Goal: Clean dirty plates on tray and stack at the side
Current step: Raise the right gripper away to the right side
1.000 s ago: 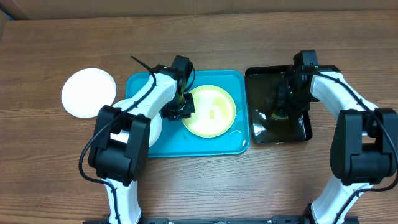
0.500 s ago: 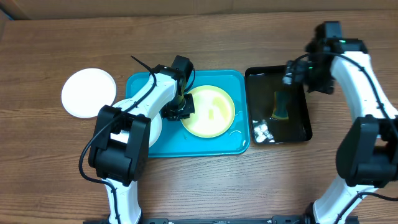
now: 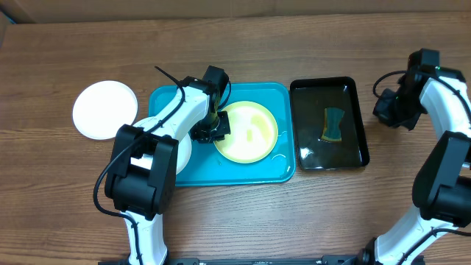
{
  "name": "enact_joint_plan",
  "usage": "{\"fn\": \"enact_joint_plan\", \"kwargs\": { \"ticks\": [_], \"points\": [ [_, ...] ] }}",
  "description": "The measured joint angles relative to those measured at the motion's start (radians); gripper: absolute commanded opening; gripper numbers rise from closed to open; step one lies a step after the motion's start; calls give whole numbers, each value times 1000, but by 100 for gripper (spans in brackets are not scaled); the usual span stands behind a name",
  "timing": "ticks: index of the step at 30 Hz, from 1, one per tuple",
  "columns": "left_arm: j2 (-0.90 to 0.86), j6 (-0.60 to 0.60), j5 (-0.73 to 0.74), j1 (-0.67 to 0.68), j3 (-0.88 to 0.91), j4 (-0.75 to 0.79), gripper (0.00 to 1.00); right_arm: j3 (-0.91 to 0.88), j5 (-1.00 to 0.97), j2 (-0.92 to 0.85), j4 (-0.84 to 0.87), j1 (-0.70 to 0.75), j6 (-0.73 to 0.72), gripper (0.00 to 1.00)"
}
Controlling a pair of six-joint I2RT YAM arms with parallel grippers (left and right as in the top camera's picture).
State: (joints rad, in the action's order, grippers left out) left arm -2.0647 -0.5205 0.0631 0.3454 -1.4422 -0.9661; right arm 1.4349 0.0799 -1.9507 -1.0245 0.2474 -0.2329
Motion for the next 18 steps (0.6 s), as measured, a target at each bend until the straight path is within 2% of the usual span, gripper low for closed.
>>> {"fn": "enact_joint_plan", "kwargs": {
  "ticks": [15,18],
  "points": [
    [0,0,0,0,0,2,21,-83,62,0,-11,-57,1,4],
    [0,0,0,0,0,5,21,-83,60,0,-14,-58,1,10]
  ]
}}
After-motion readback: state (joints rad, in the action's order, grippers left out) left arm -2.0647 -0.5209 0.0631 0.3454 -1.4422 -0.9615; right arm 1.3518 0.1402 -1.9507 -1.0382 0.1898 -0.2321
